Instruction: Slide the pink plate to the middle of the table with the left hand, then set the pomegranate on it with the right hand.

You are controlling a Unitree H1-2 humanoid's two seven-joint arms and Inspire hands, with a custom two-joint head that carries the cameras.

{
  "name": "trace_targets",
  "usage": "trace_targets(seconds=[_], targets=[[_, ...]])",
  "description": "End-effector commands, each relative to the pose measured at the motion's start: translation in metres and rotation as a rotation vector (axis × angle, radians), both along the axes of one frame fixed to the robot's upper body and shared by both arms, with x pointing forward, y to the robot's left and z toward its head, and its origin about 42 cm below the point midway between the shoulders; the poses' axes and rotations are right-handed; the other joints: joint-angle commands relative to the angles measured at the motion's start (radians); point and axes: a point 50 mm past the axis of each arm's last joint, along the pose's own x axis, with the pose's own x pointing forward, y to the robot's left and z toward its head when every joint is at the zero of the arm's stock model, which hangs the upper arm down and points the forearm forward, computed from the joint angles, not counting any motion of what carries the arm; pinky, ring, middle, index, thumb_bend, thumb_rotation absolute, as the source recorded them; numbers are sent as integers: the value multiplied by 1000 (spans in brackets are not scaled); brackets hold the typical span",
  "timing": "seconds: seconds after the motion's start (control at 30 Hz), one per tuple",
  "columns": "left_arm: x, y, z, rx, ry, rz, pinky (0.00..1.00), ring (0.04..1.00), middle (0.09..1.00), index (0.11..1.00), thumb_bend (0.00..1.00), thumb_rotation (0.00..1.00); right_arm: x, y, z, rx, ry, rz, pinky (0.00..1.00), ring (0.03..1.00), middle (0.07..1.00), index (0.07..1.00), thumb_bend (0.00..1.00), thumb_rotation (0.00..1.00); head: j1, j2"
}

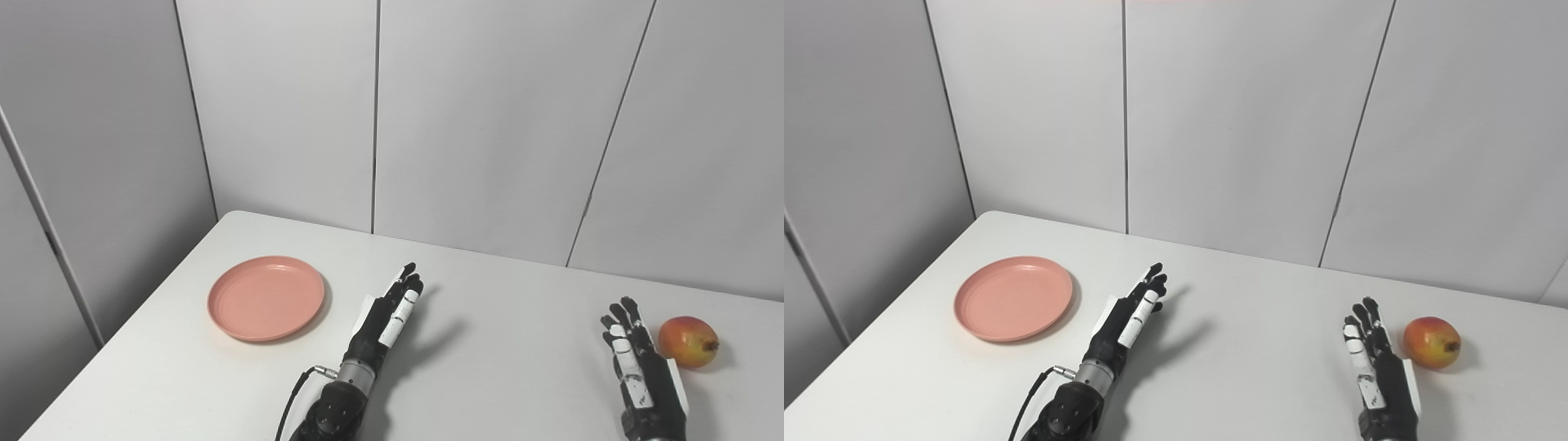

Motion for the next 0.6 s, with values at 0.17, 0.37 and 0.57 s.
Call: trace_targets(seconds=[0.17, 0.37, 0.57], targets=[[-11, 2, -19, -48, 33, 6, 894, 932, 960, 945, 521, 1000, -2, 1, 3, -26, -42, -8, 951, 924, 943, 955, 336, 783, -10, -3], [-8, 4, -20, -67, 15, 2, 905, 944, 970, 968, 520, 1000, 2, 1, 0, -12, -36, -4, 949, 925, 943, 957, 341, 761, -8, -12], [-9, 2, -15, -89, -16, 25, 891, 926, 945, 941, 502, 1000, 2, 2, -3, 4, -25, 2, 984, 950, 962, 975, 323, 802, 8, -24]])
